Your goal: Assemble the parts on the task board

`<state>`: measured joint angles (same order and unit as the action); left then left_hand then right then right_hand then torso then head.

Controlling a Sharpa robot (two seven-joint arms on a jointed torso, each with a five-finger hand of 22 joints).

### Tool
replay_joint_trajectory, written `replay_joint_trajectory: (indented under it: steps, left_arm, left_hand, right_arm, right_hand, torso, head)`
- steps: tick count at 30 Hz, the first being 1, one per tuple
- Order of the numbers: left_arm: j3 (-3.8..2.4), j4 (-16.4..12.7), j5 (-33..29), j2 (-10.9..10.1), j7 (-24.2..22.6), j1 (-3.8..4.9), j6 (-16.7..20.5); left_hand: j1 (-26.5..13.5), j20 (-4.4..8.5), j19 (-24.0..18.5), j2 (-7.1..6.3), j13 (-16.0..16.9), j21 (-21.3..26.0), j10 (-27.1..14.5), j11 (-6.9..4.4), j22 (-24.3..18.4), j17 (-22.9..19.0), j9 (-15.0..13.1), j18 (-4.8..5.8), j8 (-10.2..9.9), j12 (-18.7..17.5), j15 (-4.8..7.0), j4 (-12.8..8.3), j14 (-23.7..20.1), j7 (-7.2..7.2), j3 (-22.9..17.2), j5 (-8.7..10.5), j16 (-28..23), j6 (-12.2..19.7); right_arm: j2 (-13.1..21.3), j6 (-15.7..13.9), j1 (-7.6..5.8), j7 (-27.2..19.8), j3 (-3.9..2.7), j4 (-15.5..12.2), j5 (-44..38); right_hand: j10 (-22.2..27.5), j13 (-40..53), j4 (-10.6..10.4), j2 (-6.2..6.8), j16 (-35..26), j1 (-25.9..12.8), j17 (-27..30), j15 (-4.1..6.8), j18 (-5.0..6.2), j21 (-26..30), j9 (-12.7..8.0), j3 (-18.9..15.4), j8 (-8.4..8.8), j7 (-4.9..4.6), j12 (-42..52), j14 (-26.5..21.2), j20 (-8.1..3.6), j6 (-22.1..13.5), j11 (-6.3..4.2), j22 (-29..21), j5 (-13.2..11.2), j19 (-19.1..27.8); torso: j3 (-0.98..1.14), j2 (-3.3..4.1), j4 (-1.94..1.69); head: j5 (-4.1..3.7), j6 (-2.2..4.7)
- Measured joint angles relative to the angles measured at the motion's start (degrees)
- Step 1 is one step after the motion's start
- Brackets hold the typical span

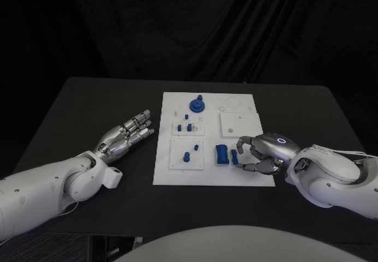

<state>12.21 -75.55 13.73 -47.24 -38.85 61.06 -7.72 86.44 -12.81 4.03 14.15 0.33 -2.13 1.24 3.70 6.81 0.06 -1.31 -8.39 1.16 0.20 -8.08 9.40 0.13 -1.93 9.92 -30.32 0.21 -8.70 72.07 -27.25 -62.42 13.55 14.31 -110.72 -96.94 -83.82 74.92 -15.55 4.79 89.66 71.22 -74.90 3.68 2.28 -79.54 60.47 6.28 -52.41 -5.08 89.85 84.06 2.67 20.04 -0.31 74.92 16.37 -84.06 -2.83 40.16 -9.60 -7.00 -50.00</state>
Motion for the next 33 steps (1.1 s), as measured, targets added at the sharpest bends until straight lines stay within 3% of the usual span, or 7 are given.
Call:
replay_joint_trajectory:
  steps: [33]
  left_arm:
    - [0.0, 0.0, 0.0, 0.1, 0.0, -0.03, -0.1]
  left_hand:
    - [0.0, 0.0, 0.0, 0.0, 0.0, 0.0, 0.0, 0.0, 0.0, 0.0, 0.0, 0.0, 0.0, 0.0, 0.0, 0.0, 0.0, 0.0, 0.0, 0.0, 0.0, 0.0]
  right_arm:
    - [-1.5, 2.0, 0.01, 2.2, -0.01, 1.8, -0.1]
  right_hand:
    - [-0.1, 0.0, 0.5, -1.23, 0.0, 1.6, 0.0, 0.0, -0.01, 0.2, -0.6, 0.2, -1.52, 0.0, 0.0, 0.0, 0.0, 0.4, 0.15, 0.0, 0.0, 0.0]
  torso:
    - [-0.01, -0.03, -0.05]
  head:
    - [0.19, 0.0]
